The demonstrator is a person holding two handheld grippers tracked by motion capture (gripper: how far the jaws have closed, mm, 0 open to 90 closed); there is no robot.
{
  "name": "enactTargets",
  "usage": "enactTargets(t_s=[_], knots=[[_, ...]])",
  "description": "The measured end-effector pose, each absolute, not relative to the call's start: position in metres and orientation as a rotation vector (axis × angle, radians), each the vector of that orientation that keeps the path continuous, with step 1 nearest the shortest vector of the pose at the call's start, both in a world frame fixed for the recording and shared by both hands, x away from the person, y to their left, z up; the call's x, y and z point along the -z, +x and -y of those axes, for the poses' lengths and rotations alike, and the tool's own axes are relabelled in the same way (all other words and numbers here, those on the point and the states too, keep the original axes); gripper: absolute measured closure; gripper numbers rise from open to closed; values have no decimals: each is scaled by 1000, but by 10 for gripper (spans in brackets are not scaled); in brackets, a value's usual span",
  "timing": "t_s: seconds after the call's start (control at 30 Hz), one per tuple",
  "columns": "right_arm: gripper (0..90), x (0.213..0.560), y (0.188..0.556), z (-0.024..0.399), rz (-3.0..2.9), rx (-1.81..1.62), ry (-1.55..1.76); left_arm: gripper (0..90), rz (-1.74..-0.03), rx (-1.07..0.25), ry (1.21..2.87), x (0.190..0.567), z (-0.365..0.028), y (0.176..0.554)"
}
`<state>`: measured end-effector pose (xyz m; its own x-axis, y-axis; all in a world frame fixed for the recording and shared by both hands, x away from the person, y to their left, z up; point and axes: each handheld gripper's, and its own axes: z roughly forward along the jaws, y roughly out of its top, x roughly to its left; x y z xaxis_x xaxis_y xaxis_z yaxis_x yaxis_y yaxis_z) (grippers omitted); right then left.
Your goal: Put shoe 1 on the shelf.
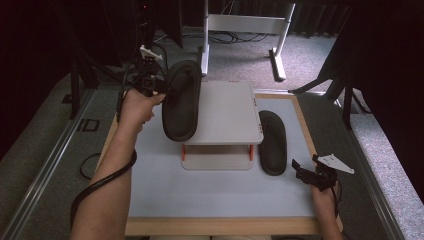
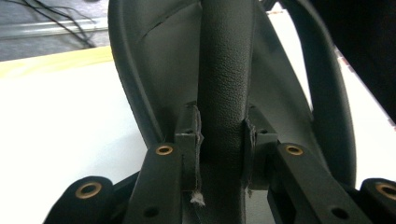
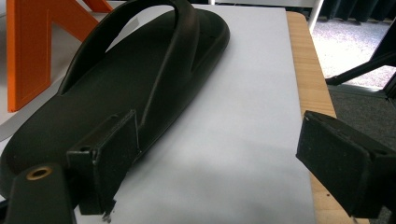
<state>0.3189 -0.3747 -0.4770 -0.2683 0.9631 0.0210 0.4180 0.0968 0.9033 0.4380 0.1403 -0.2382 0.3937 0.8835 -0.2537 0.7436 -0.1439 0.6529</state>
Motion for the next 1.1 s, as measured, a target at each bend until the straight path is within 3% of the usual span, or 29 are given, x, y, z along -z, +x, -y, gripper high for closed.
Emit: enactTargets(t_s=[0.3, 0.93, 1.1], knots=[[123, 477, 320, 374, -1770, -1129, 1355, 721, -1411, -150, 1869, 248, -110, 446], [123, 477, 319, 375, -1768, -1133, 1355, 715, -1482, -169, 1940, 273, -90, 455], [123, 477, 319, 375, -1766, -1135, 1356, 664, -1436, -170, 1958, 272, -89, 455]])
